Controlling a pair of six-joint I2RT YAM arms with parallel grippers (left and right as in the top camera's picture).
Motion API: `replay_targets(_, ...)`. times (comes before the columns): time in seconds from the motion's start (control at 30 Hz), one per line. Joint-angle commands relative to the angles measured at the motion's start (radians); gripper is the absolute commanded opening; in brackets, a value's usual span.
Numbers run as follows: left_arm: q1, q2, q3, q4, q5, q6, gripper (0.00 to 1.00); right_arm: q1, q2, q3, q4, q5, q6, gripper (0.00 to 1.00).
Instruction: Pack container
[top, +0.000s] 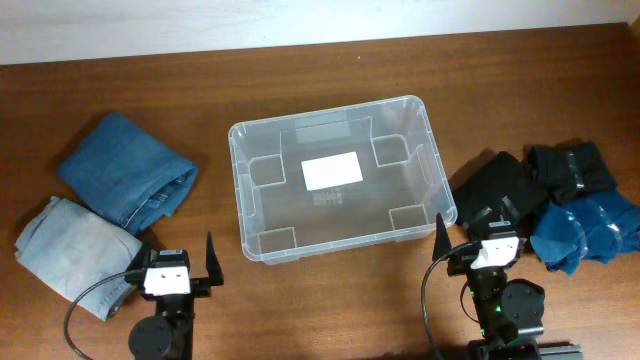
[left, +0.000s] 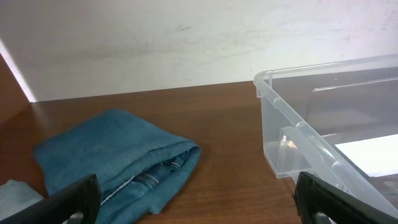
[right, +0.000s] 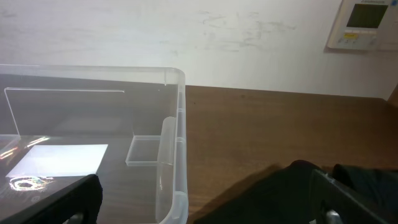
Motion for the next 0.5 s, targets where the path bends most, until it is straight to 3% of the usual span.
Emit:
replay_targets(0.0, -0.005, -0.009, -0.005, -0.002, 0.015, 0.020, 0.99, -0.006, -0.007, -0.004, -0.008, 0.009, 0.001, 0.98)
replay_targets(0.27, -0.005, -0.009, -0.005, -0.002, 0.016, 0.020, 0.99, -0.006, -0.007, 0.021, 0.005, -0.074, 0.087, 0.98)
replay_targets(0.47, -0.005, -0.009, -0.005, -0.002, 0.015, 0.020, 0.99, -0.006, 0.102, 0.261, -0.171, 0.018, 0.087, 0.98)
